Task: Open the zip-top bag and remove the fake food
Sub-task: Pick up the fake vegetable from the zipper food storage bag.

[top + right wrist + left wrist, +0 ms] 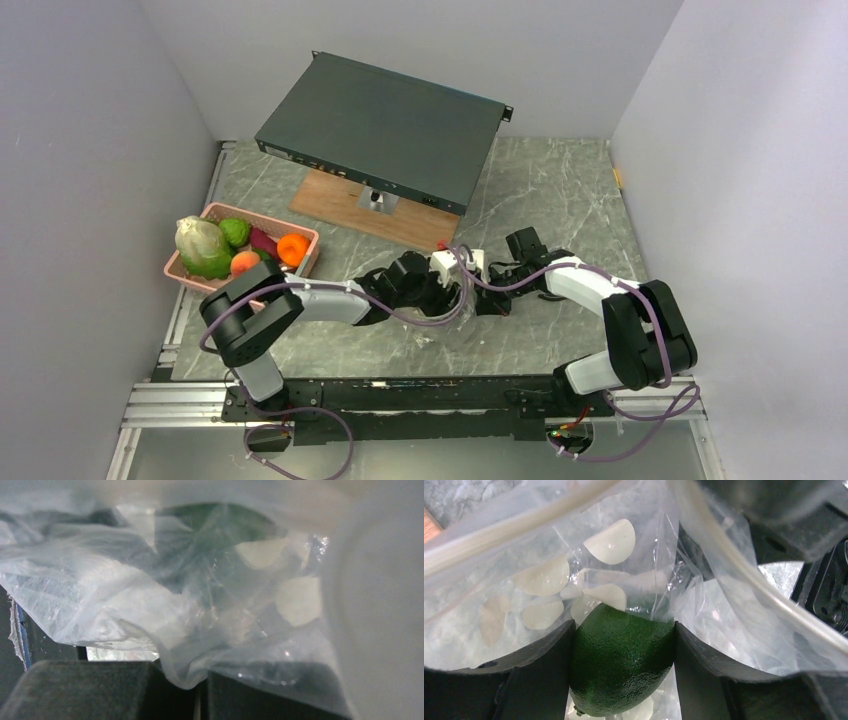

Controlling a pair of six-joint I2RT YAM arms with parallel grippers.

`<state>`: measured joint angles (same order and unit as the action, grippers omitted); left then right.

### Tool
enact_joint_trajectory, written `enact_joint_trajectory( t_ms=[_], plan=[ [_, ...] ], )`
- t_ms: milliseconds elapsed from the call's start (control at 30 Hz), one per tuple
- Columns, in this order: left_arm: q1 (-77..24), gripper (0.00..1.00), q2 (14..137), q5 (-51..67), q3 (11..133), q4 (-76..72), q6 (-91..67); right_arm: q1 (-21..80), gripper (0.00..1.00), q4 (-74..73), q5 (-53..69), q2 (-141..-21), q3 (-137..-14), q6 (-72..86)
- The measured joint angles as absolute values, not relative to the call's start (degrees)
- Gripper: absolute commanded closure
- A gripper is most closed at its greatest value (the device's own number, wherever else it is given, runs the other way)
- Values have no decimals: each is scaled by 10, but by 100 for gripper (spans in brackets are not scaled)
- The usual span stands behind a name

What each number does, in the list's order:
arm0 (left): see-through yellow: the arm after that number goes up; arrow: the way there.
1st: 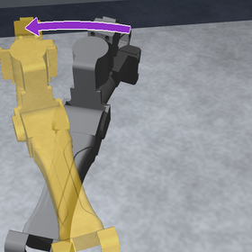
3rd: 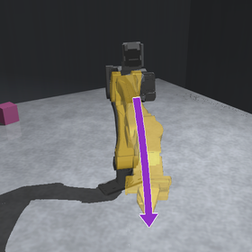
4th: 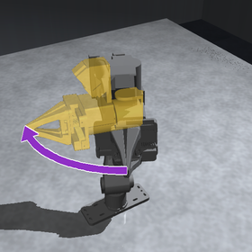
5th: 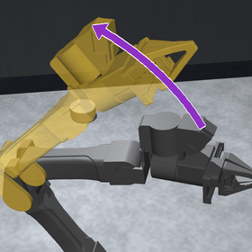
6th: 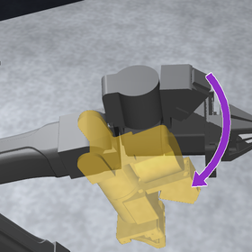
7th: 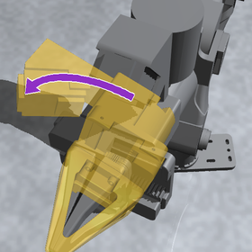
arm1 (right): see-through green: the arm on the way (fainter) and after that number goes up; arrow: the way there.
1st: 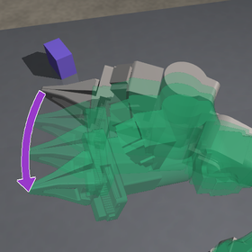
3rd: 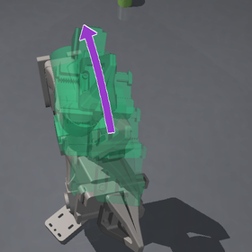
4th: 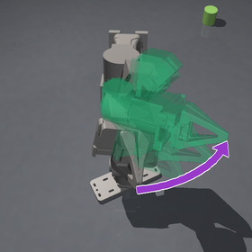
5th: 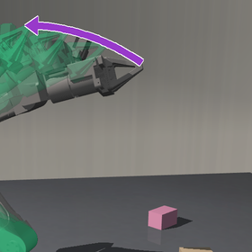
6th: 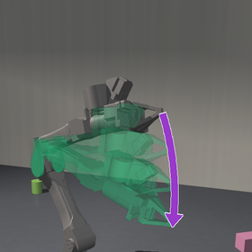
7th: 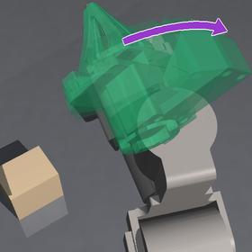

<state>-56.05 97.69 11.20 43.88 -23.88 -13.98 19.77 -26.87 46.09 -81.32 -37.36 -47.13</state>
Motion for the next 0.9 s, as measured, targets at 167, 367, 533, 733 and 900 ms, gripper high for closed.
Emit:
enact_joint_trajectory(
  t_ms=[167,367,533,733,900],
  plan=[
    [-555,83,933,109,439,-184,-124,195,100,-265,473,-813,-375,-472],
    [-544,98,865,108,437,-157,-117,194,100,-264,477,-808,-375,-475],
    [-542,100,823,116,434,-146,-118,193,100,-264,477,-808,-375,-478],
    [-535,100,763,118,433,-104,-114,193,100,-264,477,-808,-375,-480],
    [-525,100,712,116,433,-59,-96,193,100,-264,477,-808,-376,-480]
  ],
)
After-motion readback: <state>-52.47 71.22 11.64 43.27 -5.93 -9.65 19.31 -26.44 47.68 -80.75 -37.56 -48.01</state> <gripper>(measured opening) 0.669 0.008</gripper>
